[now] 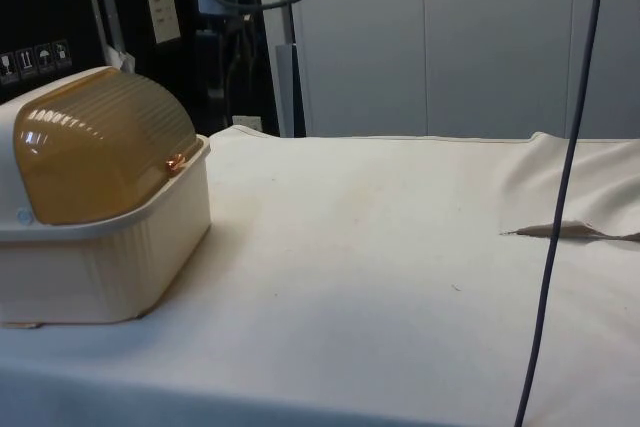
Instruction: Open the lid, then close it.
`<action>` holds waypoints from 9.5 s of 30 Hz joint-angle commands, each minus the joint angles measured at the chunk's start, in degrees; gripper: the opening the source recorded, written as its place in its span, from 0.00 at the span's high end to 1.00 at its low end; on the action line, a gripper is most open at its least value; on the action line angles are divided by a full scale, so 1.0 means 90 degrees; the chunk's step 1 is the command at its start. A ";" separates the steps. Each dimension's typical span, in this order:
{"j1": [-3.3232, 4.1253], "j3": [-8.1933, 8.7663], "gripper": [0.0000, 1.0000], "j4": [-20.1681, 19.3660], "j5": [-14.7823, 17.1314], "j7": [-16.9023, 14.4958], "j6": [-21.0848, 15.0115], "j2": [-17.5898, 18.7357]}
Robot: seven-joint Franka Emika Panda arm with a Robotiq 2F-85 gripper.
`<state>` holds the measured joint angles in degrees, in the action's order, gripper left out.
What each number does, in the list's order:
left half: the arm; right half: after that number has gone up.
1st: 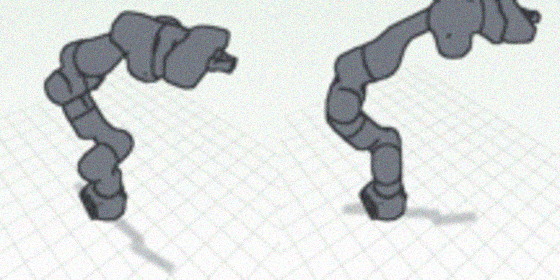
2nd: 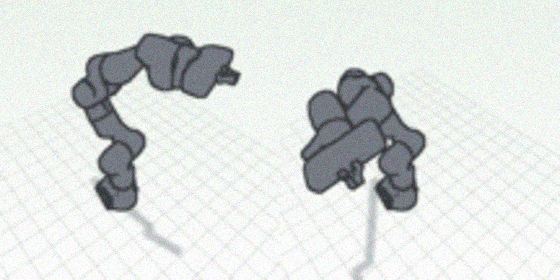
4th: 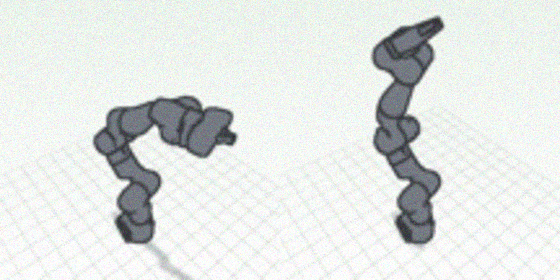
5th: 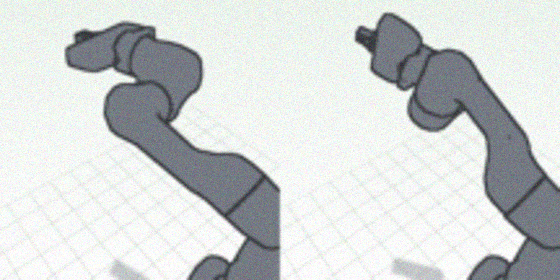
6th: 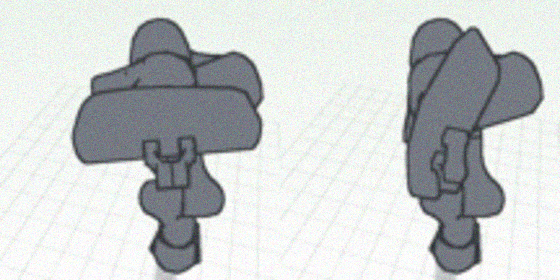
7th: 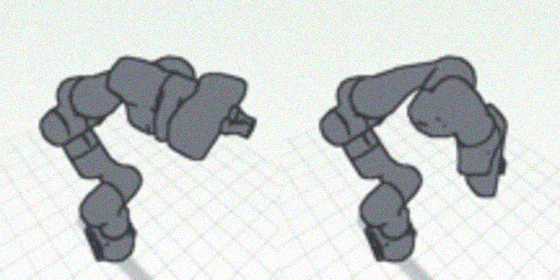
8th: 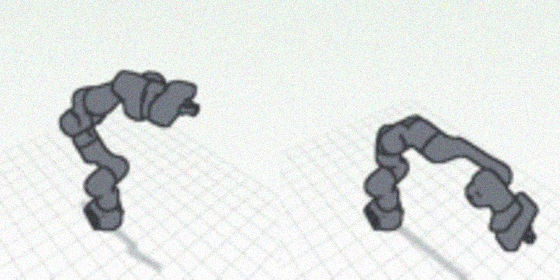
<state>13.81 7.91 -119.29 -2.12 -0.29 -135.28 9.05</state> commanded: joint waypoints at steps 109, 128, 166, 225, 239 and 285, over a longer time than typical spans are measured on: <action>-0.0057 -0.0318 1.00 0.0280 0.1585 -0.0726 -0.1935 0.1235; 0.0038 -0.0274 1.00 0.0312 0.1426 -0.0567 -0.1884 0.1229; 0.0051 -0.0236 1.00 0.0325 0.1343 -0.0522 -0.2145 0.1159; 0.0019 -0.0223 1.00 0.0898 0.1280 -0.0586 -0.2973 0.0961; 0.0006 -0.0248 1.00 0.1095 0.1318 -0.0618 -0.3279 0.1025; 0.0045 -0.0178 0.97 0.2050 0.0662 -0.0586 -0.2044 0.0535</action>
<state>14.04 6.07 -100.90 4.41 -5.96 -153.90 13.92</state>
